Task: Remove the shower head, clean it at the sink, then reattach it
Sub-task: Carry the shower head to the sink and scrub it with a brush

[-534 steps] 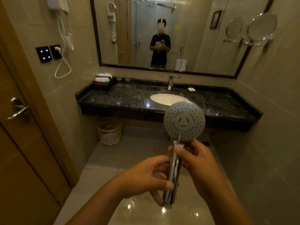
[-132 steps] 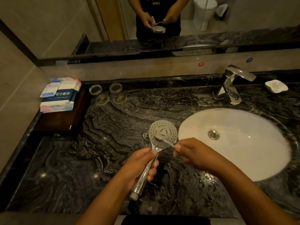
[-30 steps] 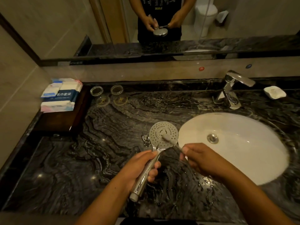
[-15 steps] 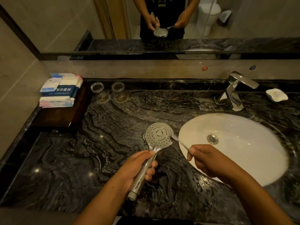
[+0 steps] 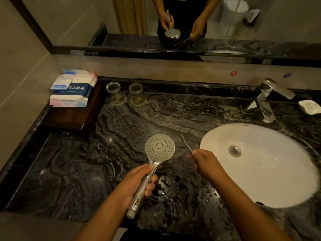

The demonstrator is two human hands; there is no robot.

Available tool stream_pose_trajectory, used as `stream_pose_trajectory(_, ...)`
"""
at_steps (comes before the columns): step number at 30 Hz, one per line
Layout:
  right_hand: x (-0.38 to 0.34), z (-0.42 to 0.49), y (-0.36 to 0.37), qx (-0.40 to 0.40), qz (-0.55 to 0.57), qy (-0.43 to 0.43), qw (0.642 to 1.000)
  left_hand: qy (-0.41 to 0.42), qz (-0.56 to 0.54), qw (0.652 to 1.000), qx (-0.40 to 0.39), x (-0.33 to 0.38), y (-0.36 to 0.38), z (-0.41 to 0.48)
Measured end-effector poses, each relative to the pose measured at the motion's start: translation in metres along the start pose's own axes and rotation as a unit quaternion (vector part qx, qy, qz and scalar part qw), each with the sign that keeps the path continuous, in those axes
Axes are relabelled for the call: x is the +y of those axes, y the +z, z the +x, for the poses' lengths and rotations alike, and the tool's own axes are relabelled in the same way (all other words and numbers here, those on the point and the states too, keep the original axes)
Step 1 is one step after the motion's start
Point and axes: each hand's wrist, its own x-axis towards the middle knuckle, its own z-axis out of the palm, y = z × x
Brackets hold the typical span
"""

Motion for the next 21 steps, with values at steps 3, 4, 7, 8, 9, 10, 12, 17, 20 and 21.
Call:
stream_pose_trajectory(3,0.002,0.012,0.026,0.006,0.002,0.050,0.999,0.002,-0.014,1.000,0.017,0.000,-0.022,-0.003)
stream_pose_trajectory(4,0.003,0.015,0.033,0.007,-0.004,0.065,0.998,0.002,-0.018,1.000,0.019,0.000,-0.028,-0.004)
stream_pose_trajectory(7,0.006,0.022,0.049,0.007,-0.020,0.097,0.995,-0.003,-0.031,0.999,0.018,0.002,-0.044,-0.006)
stream_pose_trajectory(8,0.007,0.023,0.054,0.008,-0.013,0.112,0.994,-0.004,-0.038,0.999,0.016,0.002,-0.049,-0.006)
stream_pose_trajectory(9,0.007,0.024,0.060,0.008,0.008,0.131,0.991,-0.005,-0.046,0.999,0.014,0.003,-0.054,-0.006)
stream_pose_trajectory(10,0.006,0.025,0.065,0.010,0.035,0.154,0.987,-0.005,-0.053,0.999,0.010,0.004,-0.058,-0.006)
stream_pose_trajectory(12,0.001,0.024,0.073,0.014,0.062,0.185,0.981,-0.005,-0.059,0.998,0.001,0.005,-0.065,-0.007)
stream_pose_trajectory(17,-0.006,0.026,0.091,0.030,-0.038,0.140,0.989,-0.013,-0.047,0.999,-0.023,0.010,-0.082,-0.009)
stream_pose_trajectory(20,-0.009,0.028,0.098,0.034,-0.057,0.136,0.989,-0.016,-0.040,0.998,-0.040,0.016,-0.089,-0.011)
stream_pose_trajectory(21,-0.010,0.028,0.098,0.033,-0.066,0.136,0.988,-0.015,-0.039,0.998,-0.043,0.017,-0.091,-0.010)
